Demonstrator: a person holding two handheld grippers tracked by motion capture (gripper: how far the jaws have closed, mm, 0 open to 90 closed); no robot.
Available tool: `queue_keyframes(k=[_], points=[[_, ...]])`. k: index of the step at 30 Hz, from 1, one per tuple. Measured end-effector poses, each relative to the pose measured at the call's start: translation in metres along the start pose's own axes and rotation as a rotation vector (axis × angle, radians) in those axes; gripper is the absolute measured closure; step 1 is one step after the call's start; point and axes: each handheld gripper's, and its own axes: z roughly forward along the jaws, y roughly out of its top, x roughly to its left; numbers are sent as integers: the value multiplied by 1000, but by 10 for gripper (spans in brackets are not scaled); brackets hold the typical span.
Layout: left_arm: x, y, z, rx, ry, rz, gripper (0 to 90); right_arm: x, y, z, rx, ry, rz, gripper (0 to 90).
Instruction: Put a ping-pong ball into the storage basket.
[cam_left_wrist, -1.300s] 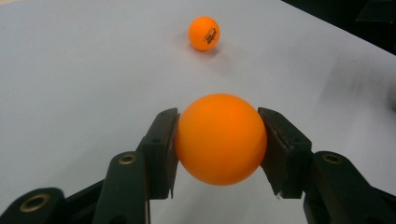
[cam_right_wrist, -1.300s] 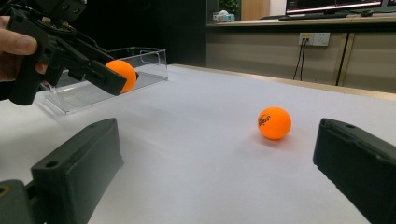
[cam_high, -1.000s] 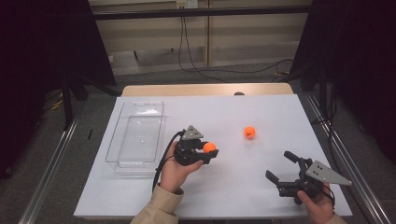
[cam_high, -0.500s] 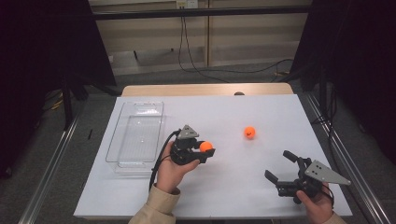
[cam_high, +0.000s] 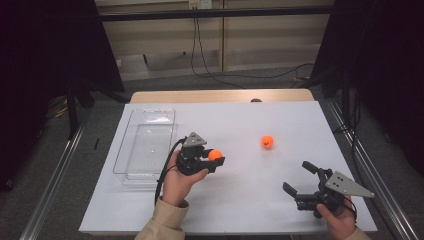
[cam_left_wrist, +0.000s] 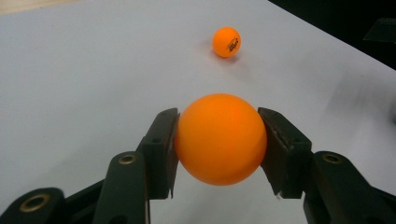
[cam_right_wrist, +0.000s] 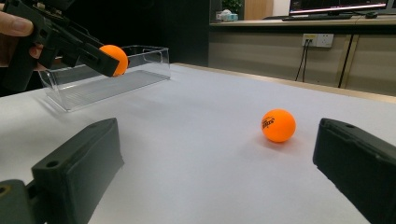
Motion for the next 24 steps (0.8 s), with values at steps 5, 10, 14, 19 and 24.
queue_keyframes(k=[5,10,14,19,24], points=[[3,0,-4,-6,8,-12,508,0,0,0,1,0,-1,10],[4,0,-5,1,16,-8,508,0,0,0,0,-1,0,10],[5,0,-6,-2,15,-16,508,0,0,0,1,-2,-1,10],[6,0,-6,8,18,-13,508,0,0,0,2,-1,-2,11],[7,-1,-6,6,18,-22,508,-1,0,0,2,-2,-3,10]])
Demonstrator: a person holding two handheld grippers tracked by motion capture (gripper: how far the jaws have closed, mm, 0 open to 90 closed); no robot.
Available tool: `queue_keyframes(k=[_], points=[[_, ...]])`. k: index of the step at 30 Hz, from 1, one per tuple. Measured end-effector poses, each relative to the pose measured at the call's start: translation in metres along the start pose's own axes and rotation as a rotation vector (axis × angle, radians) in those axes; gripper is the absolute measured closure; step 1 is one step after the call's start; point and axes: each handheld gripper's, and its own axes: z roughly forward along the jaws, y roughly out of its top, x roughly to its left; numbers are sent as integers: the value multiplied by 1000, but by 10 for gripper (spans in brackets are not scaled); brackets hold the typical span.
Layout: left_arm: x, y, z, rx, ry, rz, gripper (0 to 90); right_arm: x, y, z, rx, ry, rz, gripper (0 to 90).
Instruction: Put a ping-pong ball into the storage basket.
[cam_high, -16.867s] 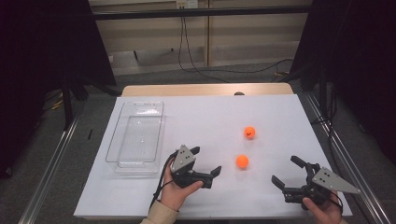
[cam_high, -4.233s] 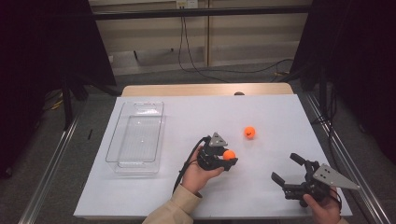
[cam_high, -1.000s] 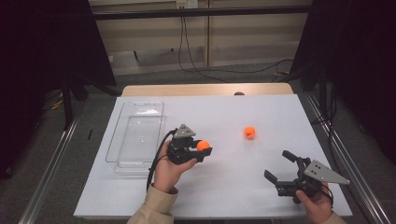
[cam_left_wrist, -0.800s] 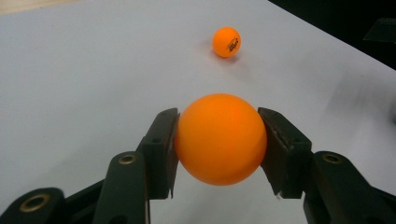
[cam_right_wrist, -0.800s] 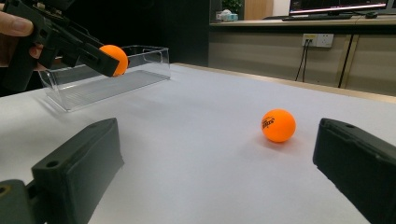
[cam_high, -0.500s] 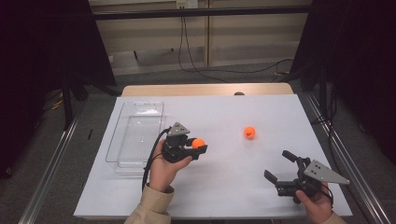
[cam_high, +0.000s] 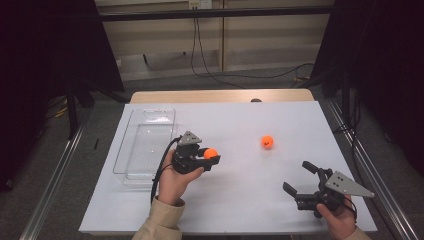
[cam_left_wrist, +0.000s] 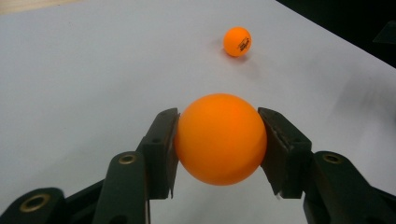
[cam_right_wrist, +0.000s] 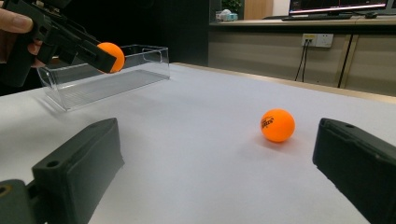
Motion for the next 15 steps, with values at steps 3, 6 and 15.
queue_keyframes(k=[3,6,15], points=[[2,0,-2,-1,5,4,508,0,0,0,0,1,1,11],[3,0,-3,-7,5,-3,508,0,0,0,0,2,0,11],[7,0,-7,-8,21,-2,508,0,0,0,2,3,3,11]])
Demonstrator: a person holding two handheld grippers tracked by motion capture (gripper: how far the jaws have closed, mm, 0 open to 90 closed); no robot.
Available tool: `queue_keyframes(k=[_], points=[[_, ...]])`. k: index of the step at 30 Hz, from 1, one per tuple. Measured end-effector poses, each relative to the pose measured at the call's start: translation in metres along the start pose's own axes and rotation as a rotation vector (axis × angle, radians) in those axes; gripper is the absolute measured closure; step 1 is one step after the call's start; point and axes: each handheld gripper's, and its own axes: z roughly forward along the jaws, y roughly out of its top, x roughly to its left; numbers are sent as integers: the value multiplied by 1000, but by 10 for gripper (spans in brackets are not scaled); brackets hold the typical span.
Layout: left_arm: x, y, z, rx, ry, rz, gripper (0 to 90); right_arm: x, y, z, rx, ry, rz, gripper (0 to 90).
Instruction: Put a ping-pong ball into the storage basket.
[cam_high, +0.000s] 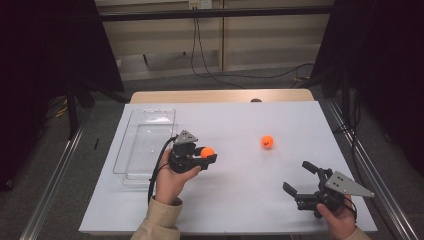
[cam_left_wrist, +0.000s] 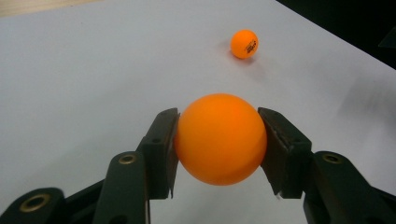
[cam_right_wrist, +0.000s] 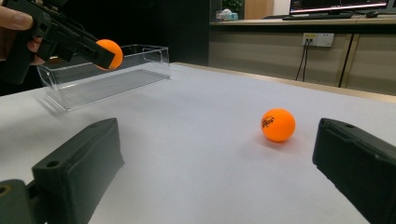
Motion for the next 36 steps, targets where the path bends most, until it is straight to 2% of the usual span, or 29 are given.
queue_keyframes(k=[3,14,29,30,32,36], points=[[1,0,-2,1,3,-13,508,0,0,0,1,0,-1,11],[8,0,-9,-12,22,-13,508,0,0,0,4,1,-3,13],[10,1,-15,-14,33,-20,508,0,0,0,1,2,-4,13],[11,1,-16,-12,36,-6,508,0,0,0,0,2,-3,13],[10,1,-17,-17,39,-20,508,0,0,0,3,3,-4,13],[12,1,-20,-19,43,-21,508,0,0,0,1,2,-4,14]])
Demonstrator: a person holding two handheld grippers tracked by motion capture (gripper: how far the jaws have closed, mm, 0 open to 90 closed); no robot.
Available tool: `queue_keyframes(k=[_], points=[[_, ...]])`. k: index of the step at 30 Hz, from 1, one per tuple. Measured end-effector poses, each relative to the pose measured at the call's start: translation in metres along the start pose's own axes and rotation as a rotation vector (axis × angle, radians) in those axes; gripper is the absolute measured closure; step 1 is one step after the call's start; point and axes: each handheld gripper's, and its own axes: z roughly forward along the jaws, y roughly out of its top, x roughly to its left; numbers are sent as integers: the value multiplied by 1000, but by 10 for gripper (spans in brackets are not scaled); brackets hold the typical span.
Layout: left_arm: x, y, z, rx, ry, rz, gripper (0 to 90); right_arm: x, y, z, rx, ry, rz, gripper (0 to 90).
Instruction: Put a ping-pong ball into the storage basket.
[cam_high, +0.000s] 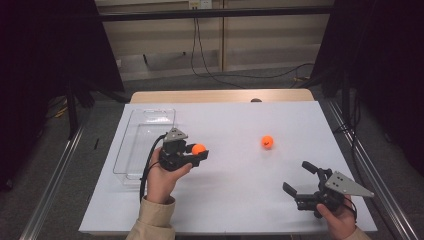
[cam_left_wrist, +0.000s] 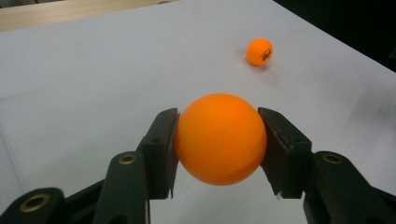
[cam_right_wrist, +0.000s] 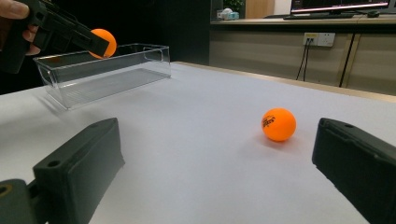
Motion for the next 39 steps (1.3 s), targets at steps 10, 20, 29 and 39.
queue_keyframes(k=[10,20,29,39], points=[[2,1,-4,-6,7,11,508,1,0,0,2,3,-4,14],[3,2,-8,-17,14,0,507,1,0,-1,1,5,-8,14],[5,2,-12,-21,18,-8,508,2,0,0,1,6,-7,14],[9,2,-19,-28,30,-13,508,2,1,-1,1,6,-8,14]])
